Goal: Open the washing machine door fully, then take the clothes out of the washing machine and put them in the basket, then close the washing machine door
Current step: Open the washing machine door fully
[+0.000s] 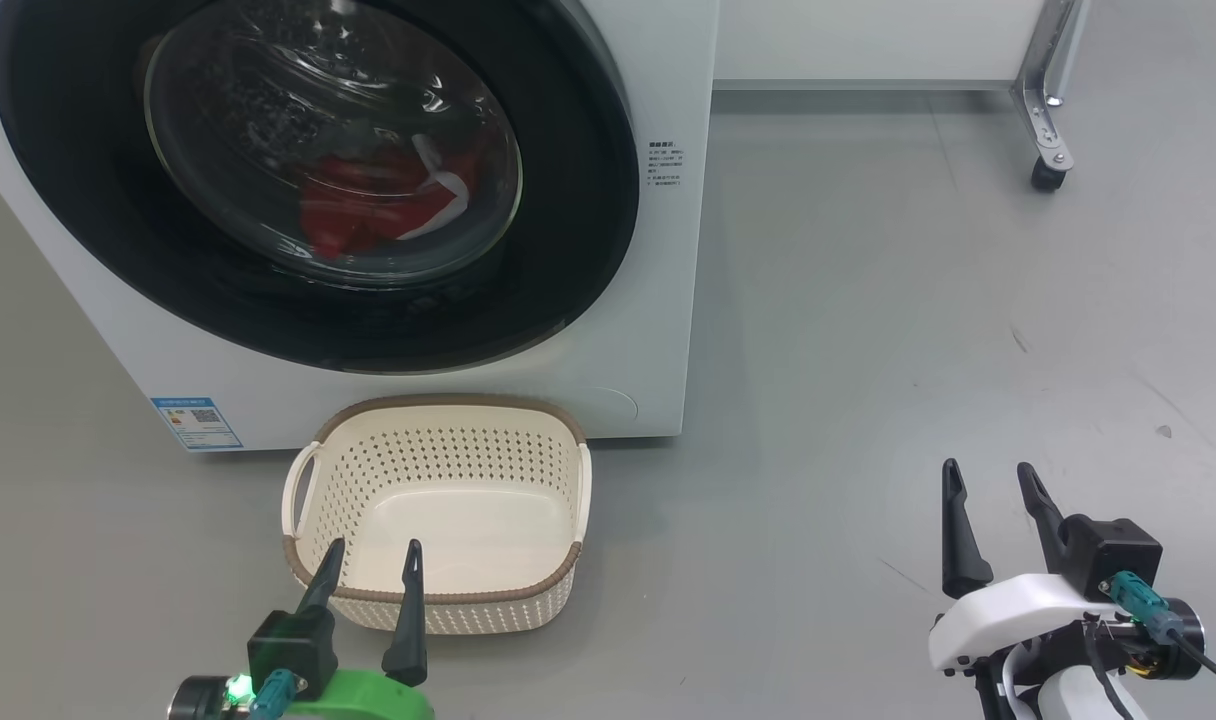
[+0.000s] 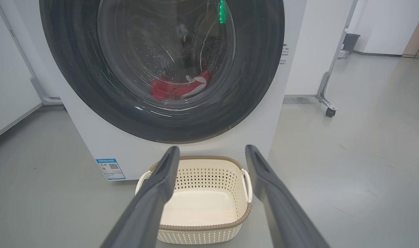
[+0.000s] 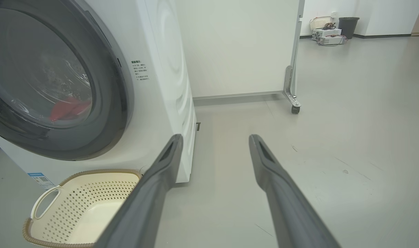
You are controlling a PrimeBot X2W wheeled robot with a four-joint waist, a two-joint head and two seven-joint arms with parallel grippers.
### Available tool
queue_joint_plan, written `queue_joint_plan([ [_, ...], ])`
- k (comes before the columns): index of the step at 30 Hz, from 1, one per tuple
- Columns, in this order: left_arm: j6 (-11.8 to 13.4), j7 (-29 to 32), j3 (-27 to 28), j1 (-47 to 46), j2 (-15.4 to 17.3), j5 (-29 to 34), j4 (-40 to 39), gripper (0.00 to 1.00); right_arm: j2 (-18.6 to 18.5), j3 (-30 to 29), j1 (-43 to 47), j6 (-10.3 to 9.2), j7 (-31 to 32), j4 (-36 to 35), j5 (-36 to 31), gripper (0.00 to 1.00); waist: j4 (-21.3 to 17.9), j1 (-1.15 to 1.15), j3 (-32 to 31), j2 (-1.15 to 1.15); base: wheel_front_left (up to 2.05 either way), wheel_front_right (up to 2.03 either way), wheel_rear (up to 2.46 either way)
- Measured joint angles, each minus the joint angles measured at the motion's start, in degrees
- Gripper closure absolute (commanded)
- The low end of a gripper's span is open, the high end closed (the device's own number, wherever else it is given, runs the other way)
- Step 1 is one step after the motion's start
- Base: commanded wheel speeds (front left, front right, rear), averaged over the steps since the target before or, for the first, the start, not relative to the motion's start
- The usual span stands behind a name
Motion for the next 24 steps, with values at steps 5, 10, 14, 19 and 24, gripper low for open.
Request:
queue_joint_plan([
  [5, 0.0, 0.0, 0.0, 0.0, 0.0, 0.0, 0.0, 0.00, 0.0, 0.1, 0.0, 0.00, 0.0, 0.2, 0.0, 0.00, 0.1, 0.00, 0.1, 0.00, 0.00, 0.00, 0.00],
  [10, 0.0, 0.0, 0.2, 0.0, 0.0, 0.0, 0.0, 0.00, 0.0, 0.2, 0.0, 0.00, 0.0, 0.3, 0.0, 0.00, 0.1, 0.00, 0.2, 0.00, 0.00, 0.00, 0.00],
  [14, 0.0, 0.0, 0.3, 0.0, 0.0, 0.0, -0.1, 0.00, 0.0, 0.4, 0.0, 0.00, 0.0, 0.3, -0.2, 0.00, 0.1, 0.00, 0.5, 0.00, 0.00, 0.00, 0.00],
  [19, 0.0, 0.0, 0.4, -0.1, 0.0, 0.0, -0.9, 0.00, -0.3, 0.4, -0.2, 0.00, -0.1, -0.1, -0.4, 1.00, 0.2, 0.00, 1.3, 0.00, 0.00, 0.00, 0.00],
  [24, 0.0, 0.0, 0.5, -1.3, 0.0, 0.0, -1.3, 0.00, 0.0, -0.4, -0.6, 0.03, -0.6, -0.6, 0.5, 1.00, 0.5, 0.00, 2.1, 0.00, 0.00, 0.00, 0.00],
])
